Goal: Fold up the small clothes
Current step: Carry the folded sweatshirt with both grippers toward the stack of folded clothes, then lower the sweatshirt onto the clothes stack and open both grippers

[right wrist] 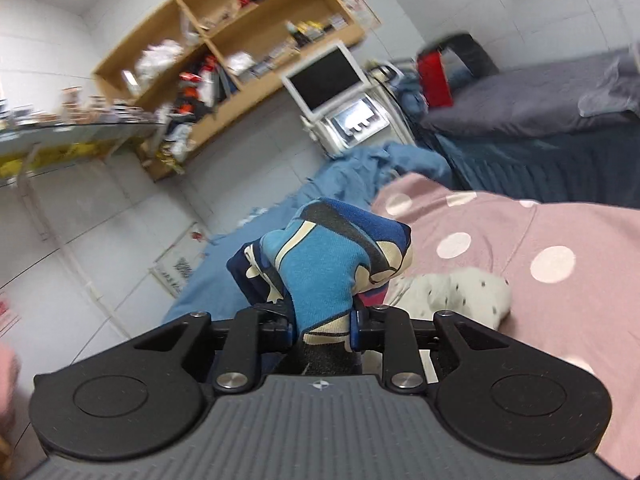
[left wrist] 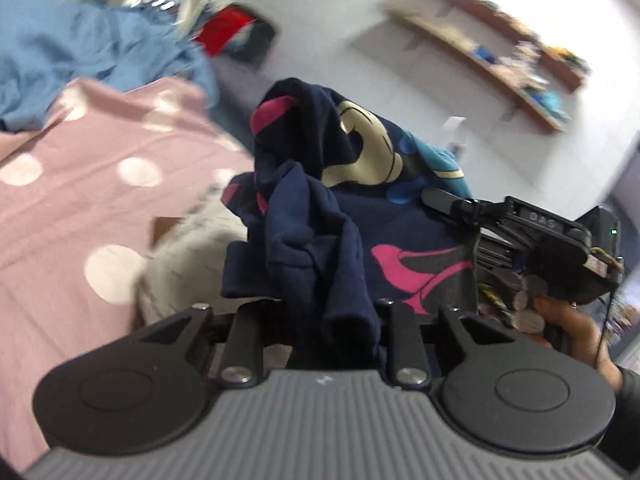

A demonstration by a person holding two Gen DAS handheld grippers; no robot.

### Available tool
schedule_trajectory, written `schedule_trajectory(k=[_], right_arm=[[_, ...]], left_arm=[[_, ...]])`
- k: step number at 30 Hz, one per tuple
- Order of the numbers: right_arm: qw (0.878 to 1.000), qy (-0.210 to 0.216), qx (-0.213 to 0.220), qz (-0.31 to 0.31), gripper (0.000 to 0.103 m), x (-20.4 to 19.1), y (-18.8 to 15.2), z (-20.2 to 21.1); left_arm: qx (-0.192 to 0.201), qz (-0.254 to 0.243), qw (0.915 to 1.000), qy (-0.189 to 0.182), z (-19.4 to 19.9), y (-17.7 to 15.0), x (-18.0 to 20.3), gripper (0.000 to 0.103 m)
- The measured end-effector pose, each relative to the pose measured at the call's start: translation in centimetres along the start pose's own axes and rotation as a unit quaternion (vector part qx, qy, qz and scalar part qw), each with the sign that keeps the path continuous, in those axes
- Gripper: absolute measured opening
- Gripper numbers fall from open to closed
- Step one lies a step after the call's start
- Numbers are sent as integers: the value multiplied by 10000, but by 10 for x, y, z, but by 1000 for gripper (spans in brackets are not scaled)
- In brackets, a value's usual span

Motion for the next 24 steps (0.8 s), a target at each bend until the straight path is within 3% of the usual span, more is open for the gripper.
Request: schedule_trajectory(k=[4, 6, 9, 10, 11, 12, 13, 15, 17, 19, 20, 22, 23, 24], right_arm=[[9977, -437, -511, 3, 42, 51, -25, -64], [9954, -671, -688, 45, 44, 71, -42, -80], [9949, -783, -604, -195, 57, 97, -60, -81], [9954, -730, -571, -257, 70, 101, -63, -79], [9956, -691, -552, -315, 76, 103, -63, -77], [9956, -679, -511, -403, 79, 105, -62, -73], [9955, -691, -433, -481, 81, 104, -59, -65], [9949, -869, -197, -474, 98, 98, -45, -51], [9916, -1262, 283, -24, 103, 87, -24, -37], [9835, -1511, 790, 607, 100, 66, -7, -22], [9808, -1515, 824, 906, 90, 55, -3, -22], [9832, -1137, 423, 1363, 42, 37, -4, -38], [9844, -982, 111, 1457, 32, 32, -10, -50], [9830, -1019, -156, 1519, 29, 32, -16, -60]], left_arm=[[-357, -115, 9950, 922, -65, 7, -51, 37], [-434, -21, 9937, 1037, -78, 3, -67, 51], [-238, -11, 9962, 838, -66, -1, -74, 64], [-206, -25, 9960, 870, -61, -3, -77, 65], [-146, -5, 9948, 1011, -53, -3, -81, 76], [-24, 0, 9912, 1325, -45, -6, -88, 94], [163, -79, 9870, 1597, -32, -3, -90, 96], [633, -420, 9811, 1781, -4, 3, -80, 95], [1030, -908, 9773, 1613, 14, 11, -54, 95], [923, -1400, 9762, 1375, 9, 12, -24, 95], [815, -1570, 9754, 1318, 1, 12, -13, 91], [608, -1805, 9740, 1228, -23, 8, 1, 81], [445, -1872, 9731, 1265, -38, 4, 3, 76], [274, -1924, 9713, 1371, -52, 0, 2, 73]])
Point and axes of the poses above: each gripper's, at about its wrist camera, not at the fingertips, and z roughly against the way its jaws point, x to its right, y to its top, the point moved 8 cm from there along -z, roughly the way its jaws point, and after that the axes turned 10 degrees about z, right-handed, at the moved point
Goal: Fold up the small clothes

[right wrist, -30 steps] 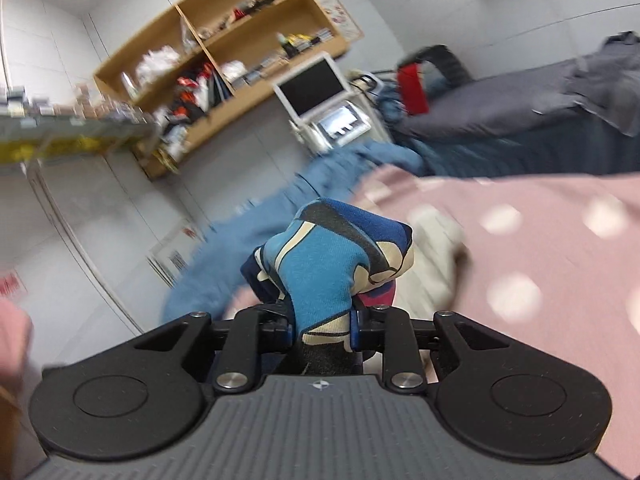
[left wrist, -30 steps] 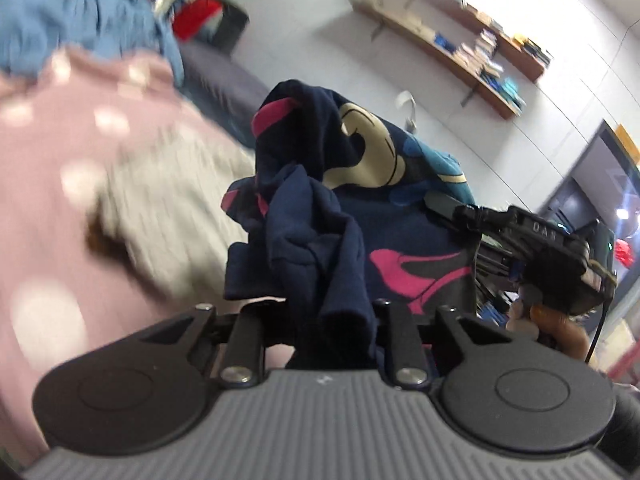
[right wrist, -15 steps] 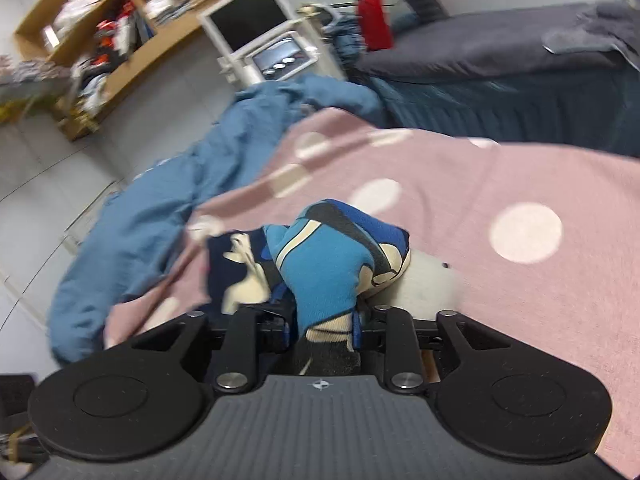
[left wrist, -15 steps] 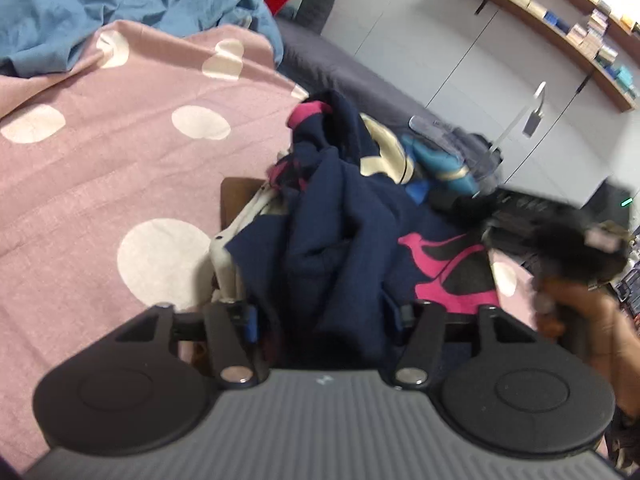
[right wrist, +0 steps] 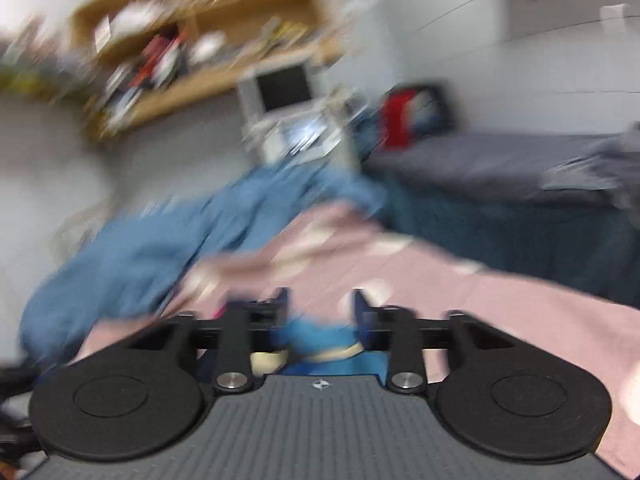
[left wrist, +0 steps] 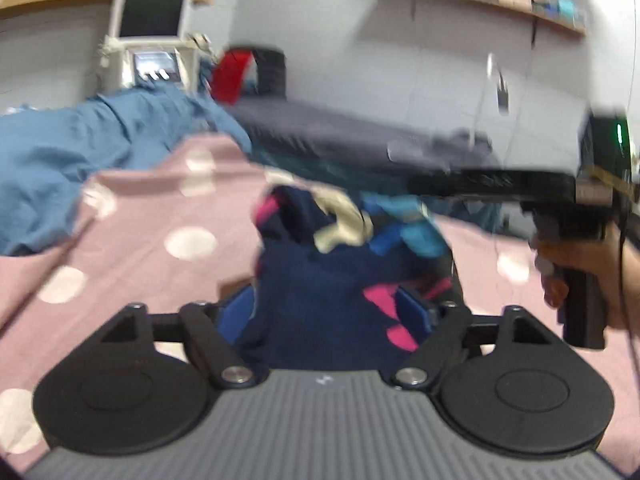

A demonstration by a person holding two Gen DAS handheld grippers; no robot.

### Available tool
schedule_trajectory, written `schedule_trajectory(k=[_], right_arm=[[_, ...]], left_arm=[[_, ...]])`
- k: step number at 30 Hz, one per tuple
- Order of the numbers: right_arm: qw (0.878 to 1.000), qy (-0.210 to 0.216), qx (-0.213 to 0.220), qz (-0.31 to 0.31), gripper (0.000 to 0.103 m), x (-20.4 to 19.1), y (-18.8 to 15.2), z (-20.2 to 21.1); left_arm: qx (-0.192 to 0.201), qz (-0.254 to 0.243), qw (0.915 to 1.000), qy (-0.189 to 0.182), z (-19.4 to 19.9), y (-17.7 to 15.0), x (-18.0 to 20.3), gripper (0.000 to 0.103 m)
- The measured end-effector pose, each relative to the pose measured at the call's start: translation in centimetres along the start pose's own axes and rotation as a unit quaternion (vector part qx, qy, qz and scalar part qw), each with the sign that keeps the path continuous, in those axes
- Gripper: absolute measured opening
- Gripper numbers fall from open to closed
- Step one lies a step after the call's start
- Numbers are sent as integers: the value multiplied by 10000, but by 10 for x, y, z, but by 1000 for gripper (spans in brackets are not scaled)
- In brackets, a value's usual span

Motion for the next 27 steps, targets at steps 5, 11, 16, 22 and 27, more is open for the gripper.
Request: schedule_trajectory(k=[5, 11, 16, 22, 27], right_arm=[[9970, -306, -678, -230, 31, 11, -31, -35], [9978, -222, -516, -339, 62, -5, -14, -16], [9997, -80, -172, -155, 103, -36, 13, 45], [9961, -297, -716, 417, 103, -76, 10, 109], [9919, -232, -1049, 683, 103, -99, -3, 135]], left_arm=[[-587, -339, 9949, 744, -45, -34, -10, 80], [-664, -158, 9942, 829, -40, -39, -19, 92], [-623, -342, 9938, 855, -8, -30, -2, 100], [-578, -547, 9923, 952, 53, -22, 24, 103], [-622, -517, 9906, 1103, 93, -18, 36, 103]])
Point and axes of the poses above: each gripper's, at about its wrist camera, not at the fingertips, and z roughly against the way its jaws point, x to its right, y to its top, the point moved 8 cm from there along -z, roughly the way its jaws point, and after that the axes turned 10 degrees about z, right-handed, at the moved point
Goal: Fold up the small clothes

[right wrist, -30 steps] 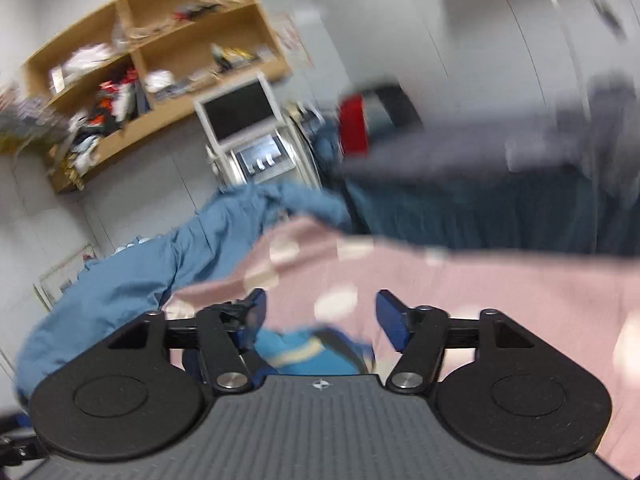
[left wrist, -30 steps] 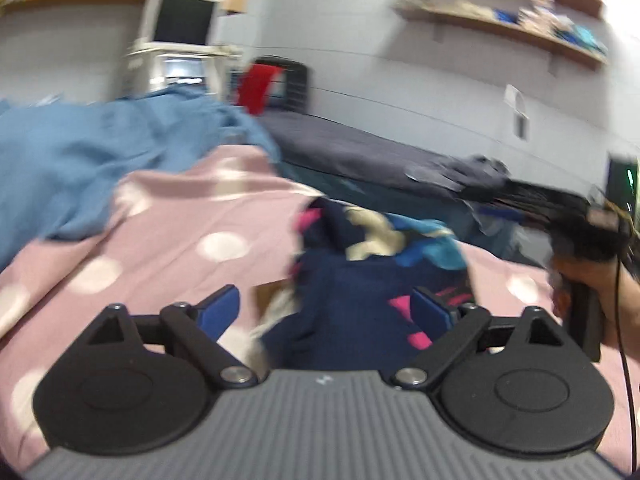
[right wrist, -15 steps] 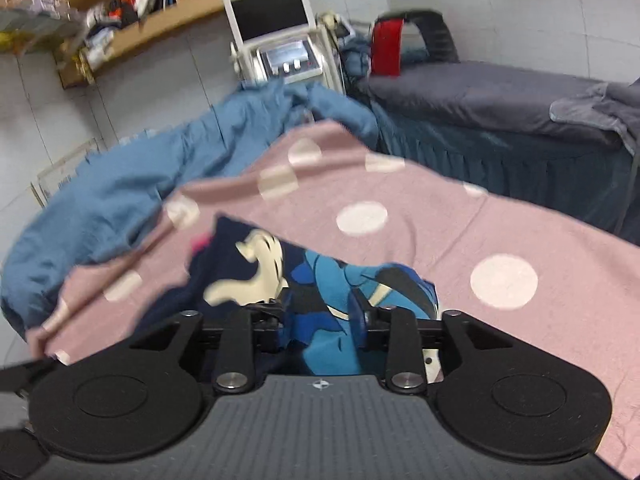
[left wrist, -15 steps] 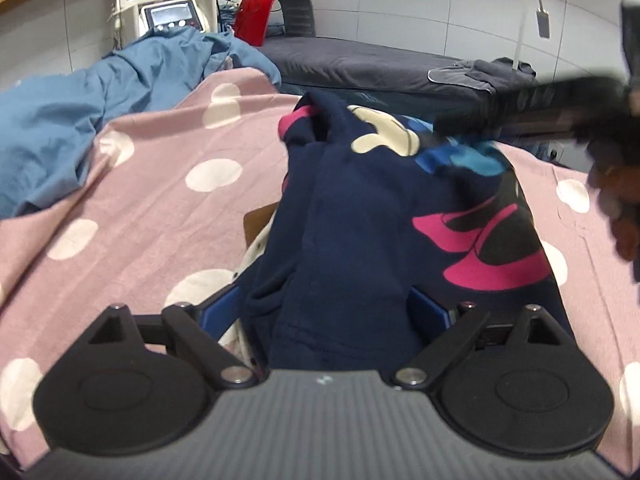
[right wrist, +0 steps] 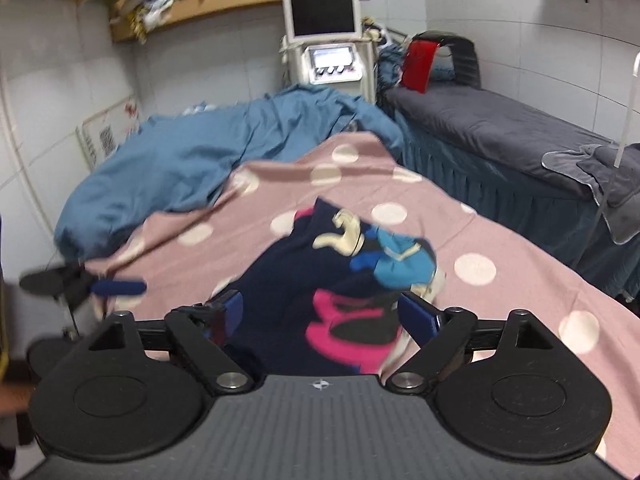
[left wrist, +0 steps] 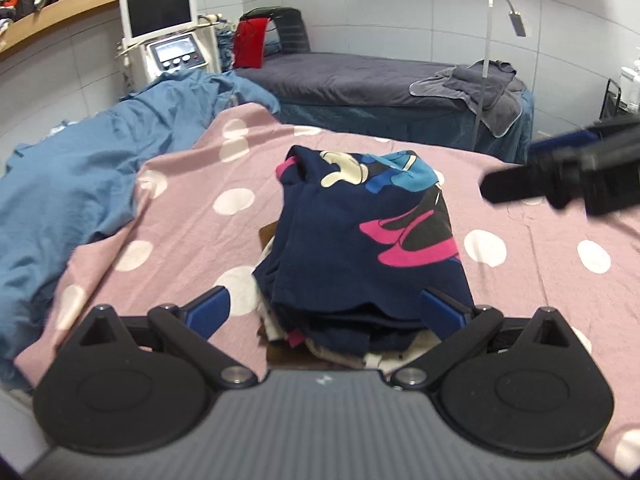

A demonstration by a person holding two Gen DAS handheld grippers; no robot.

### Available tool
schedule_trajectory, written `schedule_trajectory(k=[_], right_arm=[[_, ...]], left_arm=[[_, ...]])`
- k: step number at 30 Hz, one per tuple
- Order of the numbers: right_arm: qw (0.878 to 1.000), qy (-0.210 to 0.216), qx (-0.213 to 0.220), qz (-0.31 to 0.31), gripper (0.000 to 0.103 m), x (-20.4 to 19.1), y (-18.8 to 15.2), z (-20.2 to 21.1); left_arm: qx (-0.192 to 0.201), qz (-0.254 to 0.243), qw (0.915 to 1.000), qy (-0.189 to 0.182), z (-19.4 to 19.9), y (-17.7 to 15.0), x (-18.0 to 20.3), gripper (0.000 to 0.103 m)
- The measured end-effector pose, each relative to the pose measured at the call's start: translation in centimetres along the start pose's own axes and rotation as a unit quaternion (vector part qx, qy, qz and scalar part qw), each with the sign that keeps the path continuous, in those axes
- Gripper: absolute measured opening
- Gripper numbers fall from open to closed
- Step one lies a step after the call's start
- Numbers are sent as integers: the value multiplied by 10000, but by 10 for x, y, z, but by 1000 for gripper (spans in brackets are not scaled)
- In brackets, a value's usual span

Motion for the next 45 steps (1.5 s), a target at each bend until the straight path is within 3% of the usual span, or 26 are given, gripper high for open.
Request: schedule_trajectory(k=[6, 14, 19, 24, 45], right_arm=[[9986, -81, -308, 412, 103, -19, -9, -3], [9959, -150, -725, 520, 103, -25, -22, -15], [9944, -300, -816, 603, 103, -23, -25, -19], [9938, -352, -838, 644, 103, -21, -25, -21], [9921, -412, -958, 701, 103, -20, -28, -30]], left_arm=[[94, 58, 9990, 442, 19, -6, -5, 103], [-257, -28, 9994, 244, 7, -12, 7, 103], [-171, -128, 9978, 623, 2, -14, 6, 103], [-342, -36, 9984, 457, -6, -14, 6, 103], [-453, -218, 9980, 395, -19, -15, 16, 103]])
Point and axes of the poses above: each gripper's, at about its wrist camera, not at the fingertips, and z roughly against the way its jaws point, x to its right, y to its top, the point moved 8 cm from there along -z, roughly the way its jaws point, and after that the axes turned 10 degrees about z, right-handed, at the moved point
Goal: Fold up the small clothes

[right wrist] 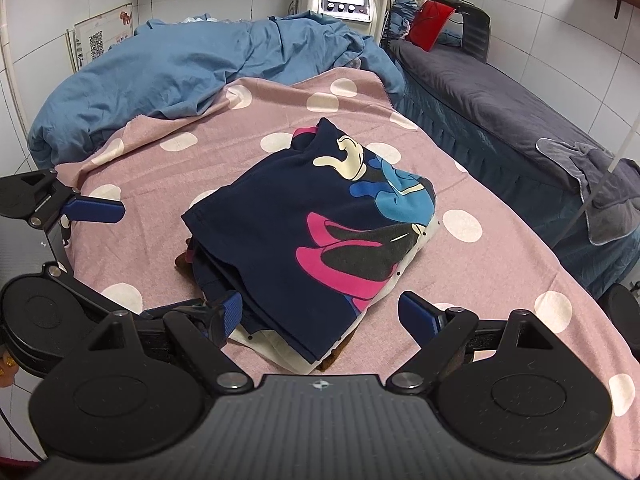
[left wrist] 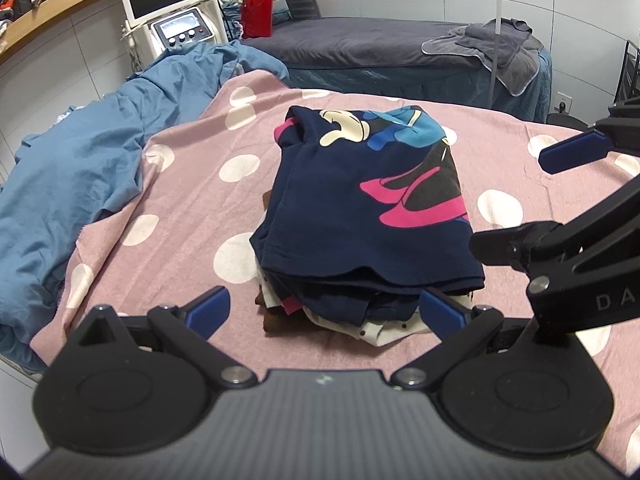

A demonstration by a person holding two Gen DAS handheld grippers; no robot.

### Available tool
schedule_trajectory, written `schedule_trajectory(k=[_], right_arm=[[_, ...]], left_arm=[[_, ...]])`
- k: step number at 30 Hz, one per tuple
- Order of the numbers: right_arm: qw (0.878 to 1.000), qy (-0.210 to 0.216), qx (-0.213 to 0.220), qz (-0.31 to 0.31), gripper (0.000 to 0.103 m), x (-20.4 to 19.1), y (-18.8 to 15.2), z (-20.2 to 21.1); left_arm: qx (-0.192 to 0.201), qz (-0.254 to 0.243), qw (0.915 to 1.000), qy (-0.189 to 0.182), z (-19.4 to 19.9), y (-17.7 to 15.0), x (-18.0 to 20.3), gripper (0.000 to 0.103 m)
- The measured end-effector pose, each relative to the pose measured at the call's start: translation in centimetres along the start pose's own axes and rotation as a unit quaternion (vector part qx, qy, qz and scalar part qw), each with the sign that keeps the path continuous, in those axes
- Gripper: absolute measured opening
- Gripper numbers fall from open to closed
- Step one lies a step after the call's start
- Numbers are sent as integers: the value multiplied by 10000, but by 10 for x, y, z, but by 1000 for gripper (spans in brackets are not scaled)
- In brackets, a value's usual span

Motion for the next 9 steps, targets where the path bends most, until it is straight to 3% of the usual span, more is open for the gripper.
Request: schedule_trajectory(k=[9], right_arm=[[9999, 20, 20, -119, 103, 0, 0, -3]], left_arm=[[139, 64, 9999, -32, -2, 3, -3, 103]])
Point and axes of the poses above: each gripper's, at about its wrist camera, not at the fingertips, and z roughly against the way its jaws point, x to its right, y to its top, the point moved 8 cm from there along -z, roughly the way its jaws point, and after that the axes turned 10 degrees about z, right-handed, at the moved point
